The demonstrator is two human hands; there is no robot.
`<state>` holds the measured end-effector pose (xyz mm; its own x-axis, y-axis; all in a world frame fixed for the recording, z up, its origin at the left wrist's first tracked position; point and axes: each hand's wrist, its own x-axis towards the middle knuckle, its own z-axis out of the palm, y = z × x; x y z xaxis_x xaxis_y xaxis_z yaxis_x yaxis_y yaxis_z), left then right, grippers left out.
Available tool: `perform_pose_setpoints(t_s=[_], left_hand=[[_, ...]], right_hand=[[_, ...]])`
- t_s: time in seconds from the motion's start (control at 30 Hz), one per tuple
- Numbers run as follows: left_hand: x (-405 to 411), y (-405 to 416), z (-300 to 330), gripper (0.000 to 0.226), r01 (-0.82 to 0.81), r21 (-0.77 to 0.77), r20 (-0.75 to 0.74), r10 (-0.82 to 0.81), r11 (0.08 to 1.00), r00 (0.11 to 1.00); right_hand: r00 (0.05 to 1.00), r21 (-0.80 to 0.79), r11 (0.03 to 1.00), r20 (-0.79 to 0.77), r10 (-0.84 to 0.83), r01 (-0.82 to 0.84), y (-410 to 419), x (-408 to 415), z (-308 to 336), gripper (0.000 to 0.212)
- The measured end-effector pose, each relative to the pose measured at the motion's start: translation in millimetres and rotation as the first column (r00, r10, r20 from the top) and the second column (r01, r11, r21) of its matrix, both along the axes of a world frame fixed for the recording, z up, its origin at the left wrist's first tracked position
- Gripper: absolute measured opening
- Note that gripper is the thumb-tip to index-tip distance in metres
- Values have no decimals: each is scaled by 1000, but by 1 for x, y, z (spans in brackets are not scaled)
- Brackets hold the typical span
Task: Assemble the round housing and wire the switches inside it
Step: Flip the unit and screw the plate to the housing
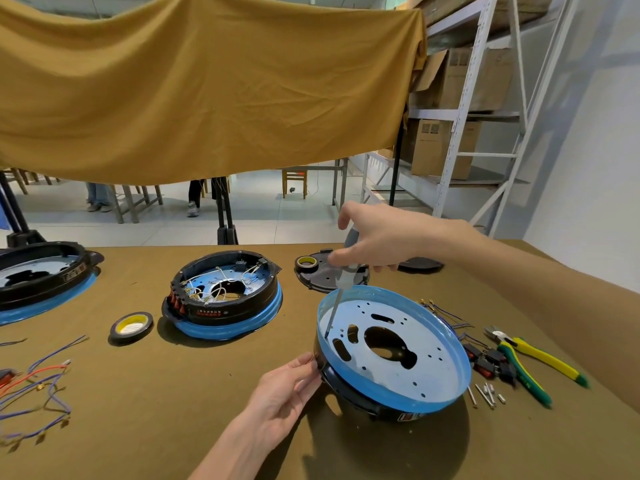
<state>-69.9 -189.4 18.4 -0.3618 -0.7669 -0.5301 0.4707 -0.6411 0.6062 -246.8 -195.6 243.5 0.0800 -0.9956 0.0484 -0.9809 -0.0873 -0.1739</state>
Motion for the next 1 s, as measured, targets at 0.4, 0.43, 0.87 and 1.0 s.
perform_pose_setpoints(t_s=[0.4,0.43,0.87,1.0], left_hand=[[1,-3,-6,30,-6,-6,10,6,1000,1000],[1,-4,-7,29,-8,-4,16,8,1000,1000],[2,-4,-5,31,-3,8,-8,3,1000,1000],[2,-3,-4,30,-14,3,6,14,1000,1000]], right_hand=[[999,72,997,21,34,-35,3,5,6,48],[998,13,1000,-51,22,-22,2,7,4,45],[994,188,982,108,6,-26,3,-4,12,65],[999,67,997,-32,-30,32,-1,1,2,47]])
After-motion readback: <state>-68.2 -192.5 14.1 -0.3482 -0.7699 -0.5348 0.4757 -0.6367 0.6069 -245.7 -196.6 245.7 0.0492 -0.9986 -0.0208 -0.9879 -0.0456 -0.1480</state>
